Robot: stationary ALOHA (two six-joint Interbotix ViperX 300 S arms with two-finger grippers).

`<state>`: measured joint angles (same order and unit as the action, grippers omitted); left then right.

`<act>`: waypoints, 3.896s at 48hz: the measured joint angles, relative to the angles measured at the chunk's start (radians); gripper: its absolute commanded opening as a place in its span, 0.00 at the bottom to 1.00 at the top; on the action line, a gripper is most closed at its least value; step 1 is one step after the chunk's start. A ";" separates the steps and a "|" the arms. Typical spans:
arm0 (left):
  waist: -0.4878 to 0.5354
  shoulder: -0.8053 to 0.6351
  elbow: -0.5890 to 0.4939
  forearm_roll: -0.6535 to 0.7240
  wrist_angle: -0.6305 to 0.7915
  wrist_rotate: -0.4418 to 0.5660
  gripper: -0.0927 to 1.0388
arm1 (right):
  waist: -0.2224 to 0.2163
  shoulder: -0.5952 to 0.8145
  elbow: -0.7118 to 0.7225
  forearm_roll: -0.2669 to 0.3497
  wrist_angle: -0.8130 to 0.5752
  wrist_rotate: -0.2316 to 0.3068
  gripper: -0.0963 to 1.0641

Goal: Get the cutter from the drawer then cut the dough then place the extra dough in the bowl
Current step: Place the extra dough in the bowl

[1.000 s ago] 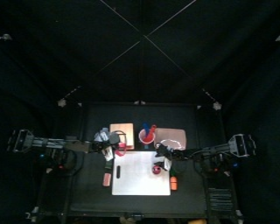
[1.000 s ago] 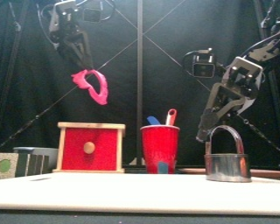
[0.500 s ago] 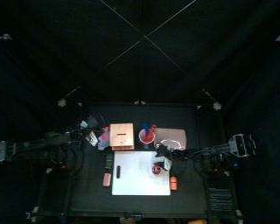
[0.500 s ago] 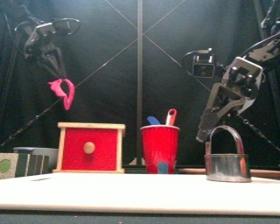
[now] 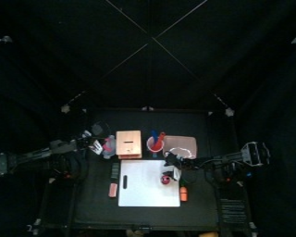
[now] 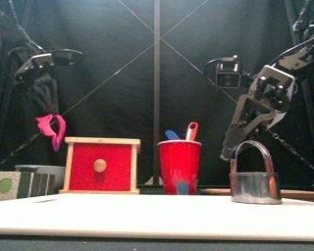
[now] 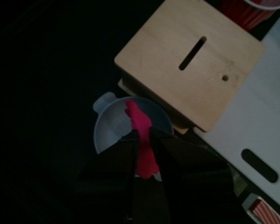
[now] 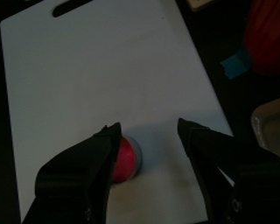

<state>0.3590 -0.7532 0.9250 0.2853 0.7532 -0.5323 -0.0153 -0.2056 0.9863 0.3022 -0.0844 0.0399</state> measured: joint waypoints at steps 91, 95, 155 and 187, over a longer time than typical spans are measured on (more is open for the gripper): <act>0.140 0.104 0.117 -0.087 -0.293 -0.021 0.94 | 0.000 0.029 0.000 0.023 0.000 0.000 0.85; 0.158 0.086 0.155 -0.143 -0.365 -0.018 0.94 | 0.000 0.029 -0.002 0.028 0.000 0.000 0.85; 0.034 -0.035 0.288 -0.071 -0.795 0.189 0.94 | 0.002 -0.075 -0.008 -0.058 -0.138 -0.003 0.85; -0.193 -0.006 0.393 0.020 -1.218 0.262 0.94 | 0.020 -0.106 0.055 -0.144 -0.436 -0.005 0.85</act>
<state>0.1657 -0.7593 1.3177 0.3053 -0.4648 -0.2700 0.0046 -0.3114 1.0416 0.1580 -0.5200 0.0353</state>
